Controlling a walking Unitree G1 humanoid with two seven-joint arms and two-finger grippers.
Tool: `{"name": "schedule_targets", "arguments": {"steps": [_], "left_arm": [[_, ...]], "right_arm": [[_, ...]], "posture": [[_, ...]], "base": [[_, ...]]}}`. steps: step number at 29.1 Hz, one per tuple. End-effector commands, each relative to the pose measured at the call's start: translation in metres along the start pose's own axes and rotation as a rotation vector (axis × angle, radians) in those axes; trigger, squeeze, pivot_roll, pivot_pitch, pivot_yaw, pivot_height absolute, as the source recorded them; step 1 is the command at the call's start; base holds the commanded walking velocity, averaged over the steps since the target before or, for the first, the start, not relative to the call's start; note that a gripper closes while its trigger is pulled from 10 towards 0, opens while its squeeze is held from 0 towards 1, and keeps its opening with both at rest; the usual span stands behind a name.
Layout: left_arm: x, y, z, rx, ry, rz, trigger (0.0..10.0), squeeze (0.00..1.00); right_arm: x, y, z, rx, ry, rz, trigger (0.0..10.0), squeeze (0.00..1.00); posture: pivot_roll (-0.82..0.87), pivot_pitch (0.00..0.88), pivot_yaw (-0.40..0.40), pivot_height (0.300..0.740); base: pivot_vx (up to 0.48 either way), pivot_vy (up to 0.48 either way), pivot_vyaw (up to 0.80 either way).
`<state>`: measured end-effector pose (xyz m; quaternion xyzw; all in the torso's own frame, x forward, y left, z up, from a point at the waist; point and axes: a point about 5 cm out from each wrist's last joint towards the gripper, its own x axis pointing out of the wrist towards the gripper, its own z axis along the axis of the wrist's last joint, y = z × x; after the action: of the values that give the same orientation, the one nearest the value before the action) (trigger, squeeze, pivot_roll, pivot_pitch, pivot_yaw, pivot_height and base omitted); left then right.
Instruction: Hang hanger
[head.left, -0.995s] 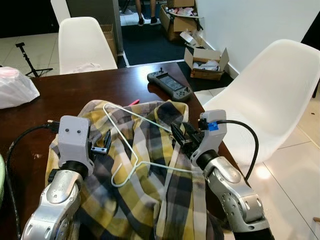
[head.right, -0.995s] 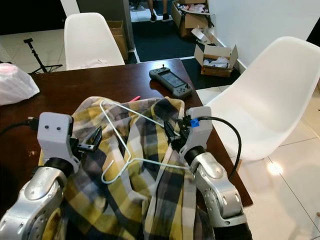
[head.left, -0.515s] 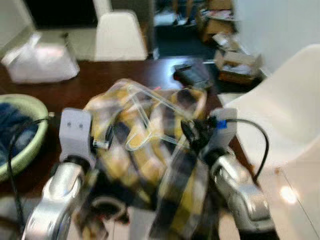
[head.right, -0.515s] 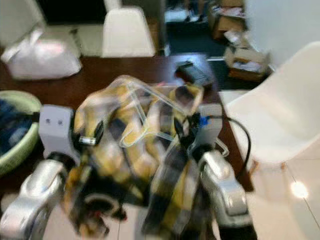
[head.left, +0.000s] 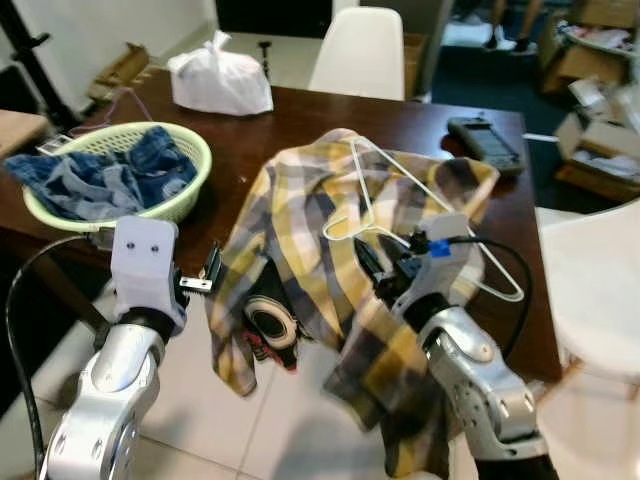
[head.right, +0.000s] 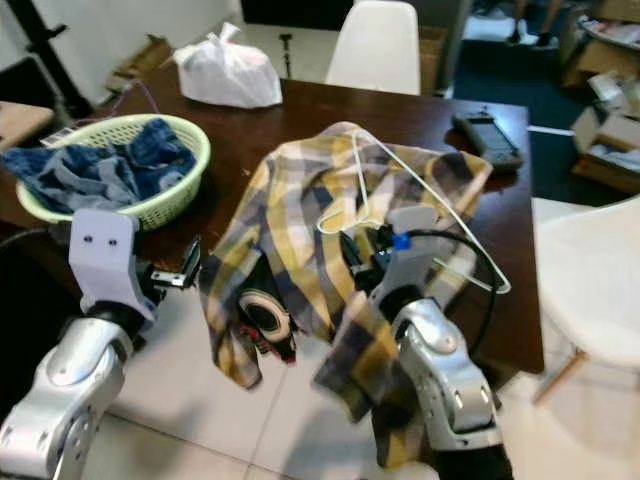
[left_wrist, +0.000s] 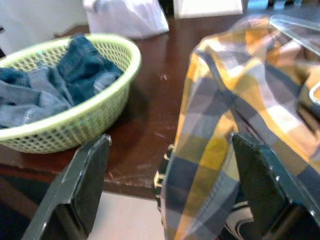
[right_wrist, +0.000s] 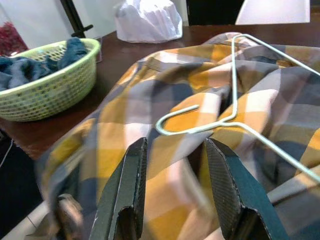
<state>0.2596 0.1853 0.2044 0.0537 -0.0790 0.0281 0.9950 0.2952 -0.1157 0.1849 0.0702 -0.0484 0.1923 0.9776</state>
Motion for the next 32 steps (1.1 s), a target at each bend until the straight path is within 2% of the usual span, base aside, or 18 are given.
{"name": "schedule_targets", "arguments": {"steps": [1,4,12,19,32], "left_arm": [[0.001,0.007,0.001,-0.001,-0.008,0.013,10.0,0.0],[0.001,0.009,0.002,0.002,-0.02,0.019,10.0,0.0],[0.002,0.014,0.005,0.028,-0.037,0.031,10.0,0.0],[0.002,0.016,0.006,0.037,-0.042,0.033,10.0,0.0],[0.005,0.02,0.012,0.052,-0.065,0.035,10.0,0.0]], "right_arm": [[0.0,0.005,0.001,-0.005,-0.014,0.021,10.0,0.0],[0.0,0.005,0.002,-0.008,-0.017,0.024,10.0,0.0],[0.0,0.005,0.003,-0.037,-0.024,0.045,10.0,0.0],[0.0,0.009,0.004,-0.063,-0.026,0.079,10.0,0.0],[-0.001,0.012,0.004,-0.059,-0.035,0.1,10.0,0.0]], "posture": [[0.08,0.149,0.008,0.74],[0.08,0.149,0.009,0.74],[0.08,0.151,0.011,0.74],[0.08,0.151,0.011,0.74],[0.08,0.139,0.01,0.74]], "base": [[0.0,0.0,0.0],[0.112,0.0,0.0],[0.45,0.0,0.0],[0.48,0.0,0.8],[0.48,0.0,0.8]]}}
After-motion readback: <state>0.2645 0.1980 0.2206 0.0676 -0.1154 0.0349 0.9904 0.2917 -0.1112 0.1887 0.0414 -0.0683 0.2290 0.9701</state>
